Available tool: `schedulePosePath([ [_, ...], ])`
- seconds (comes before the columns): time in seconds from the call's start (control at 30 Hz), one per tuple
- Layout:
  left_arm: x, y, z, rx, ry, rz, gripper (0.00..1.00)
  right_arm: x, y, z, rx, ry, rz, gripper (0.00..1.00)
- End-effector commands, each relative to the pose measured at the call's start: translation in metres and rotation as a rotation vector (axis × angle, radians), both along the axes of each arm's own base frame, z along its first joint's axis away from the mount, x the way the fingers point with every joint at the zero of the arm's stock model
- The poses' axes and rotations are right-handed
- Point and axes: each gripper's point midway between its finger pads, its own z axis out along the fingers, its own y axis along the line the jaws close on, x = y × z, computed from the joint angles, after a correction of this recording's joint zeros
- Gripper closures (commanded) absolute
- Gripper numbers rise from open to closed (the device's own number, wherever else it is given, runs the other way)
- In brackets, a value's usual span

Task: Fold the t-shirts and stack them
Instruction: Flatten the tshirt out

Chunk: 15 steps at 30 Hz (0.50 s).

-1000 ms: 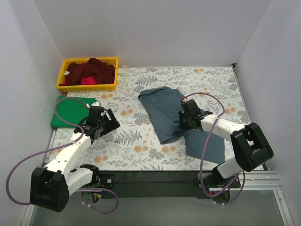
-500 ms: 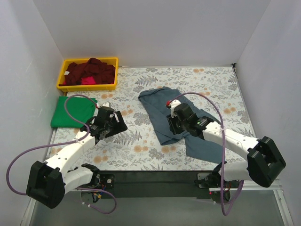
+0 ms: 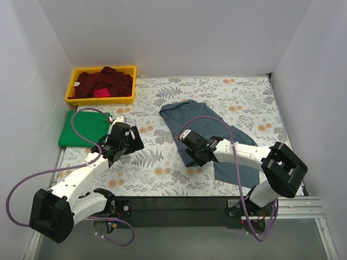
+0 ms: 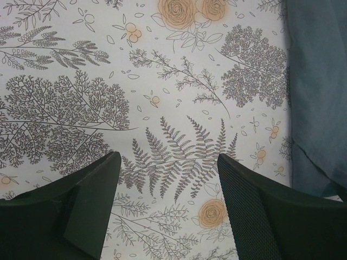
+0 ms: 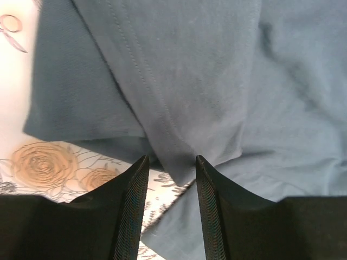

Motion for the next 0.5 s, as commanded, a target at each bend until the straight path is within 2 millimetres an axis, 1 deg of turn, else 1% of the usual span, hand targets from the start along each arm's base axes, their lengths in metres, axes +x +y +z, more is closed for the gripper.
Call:
schedulePosePath([
  [0.0, 0.004, 0.004, 0.006, 0.012, -0.037, 0.009, 0.29, 0.014, -0.004, 0.012, -0.065, -0.069, -0.009, 0.53],
  [0.17, 0.003, 0.003, 0.006, 0.006, -0.037, 0.006, 0.29, 0.016, -0.012, 0.004, -0.123, -0.077, -0.017, 0.54],
  [0.27, 0.003, 0.003, 0.007, 0.005, -0.04, 0.006, 0.29, 0.018, -0.013, 0.003, -0.136, -0.083, -0.021, 0.55],
  [0.37, 0.003, 0.003, 0.008, 0.003, -0.043, 0.006, 0.29, 0.019, -0.01, 0.007, -0.123, -0.091, -0.022, 0.6],
  [0.47, 0.003, 0.003, 0.007, 0.003, -0.041, 0.005, 0.29, 0.019, -0.002, 0.016, -0.093, -0.098, -0.012, 0.72],
])
